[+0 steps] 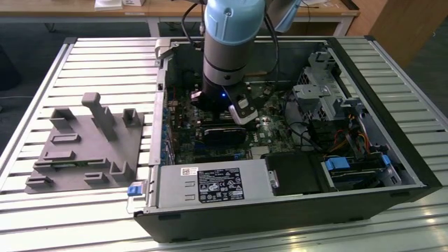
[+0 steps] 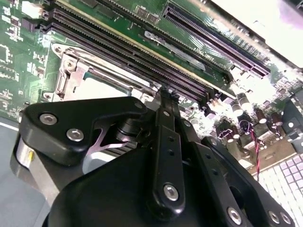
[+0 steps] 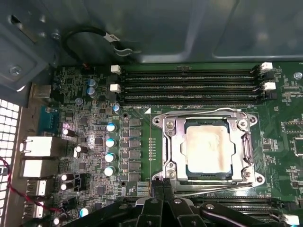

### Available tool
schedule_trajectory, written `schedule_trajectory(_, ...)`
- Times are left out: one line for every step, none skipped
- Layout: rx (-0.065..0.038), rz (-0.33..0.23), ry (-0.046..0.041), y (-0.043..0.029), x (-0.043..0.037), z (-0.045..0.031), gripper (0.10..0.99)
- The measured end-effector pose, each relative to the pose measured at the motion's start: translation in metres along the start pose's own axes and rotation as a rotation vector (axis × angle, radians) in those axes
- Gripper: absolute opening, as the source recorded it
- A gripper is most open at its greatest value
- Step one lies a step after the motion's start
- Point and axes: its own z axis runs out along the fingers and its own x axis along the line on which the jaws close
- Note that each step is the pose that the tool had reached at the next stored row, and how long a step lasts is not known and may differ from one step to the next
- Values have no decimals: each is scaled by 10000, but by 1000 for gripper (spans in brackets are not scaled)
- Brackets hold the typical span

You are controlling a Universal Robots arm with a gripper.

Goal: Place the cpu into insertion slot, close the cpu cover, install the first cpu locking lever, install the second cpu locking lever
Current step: 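Install the second cpu locking lever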

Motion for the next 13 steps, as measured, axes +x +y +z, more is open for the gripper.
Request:
schedule_trajectory(-15, -2, 1, -7, -1, -2, 106)
schedule_trajectory(-46, -3, 1, -19, -1, -6, 106)
schedule_trajectory(-70, -1, 1, -33, -1, -9, 106)
schedule_trajectory(-86, 1, 1, -48, -1, -13, 106)
schedule_trajectory(-106, 5, 1, -76, -2, -20, 106)
schedule_trajectory(-111, 7, 2, -89, -2, -23, 106)
schedule_trajectory(-114, 9, 1, -96, -2, -25, 106)
schedule_trajectory(-115, 11, 1, -99, -1, -26, 106)
schedule_trajectory(-145, 10, 1, -102, -2, -22, 106)
schedule_trajectory(-192, 7, 4, -104, -3, -14, 106)
schedule_trajectory(-254, 4, 6, -106, -3, -4, 106)
schedule_trajectory(-321, 2, 7, -109, -4, 6, 106)
schedule_trajectory(-391, -1, 10, -111, -4, 16, 106)
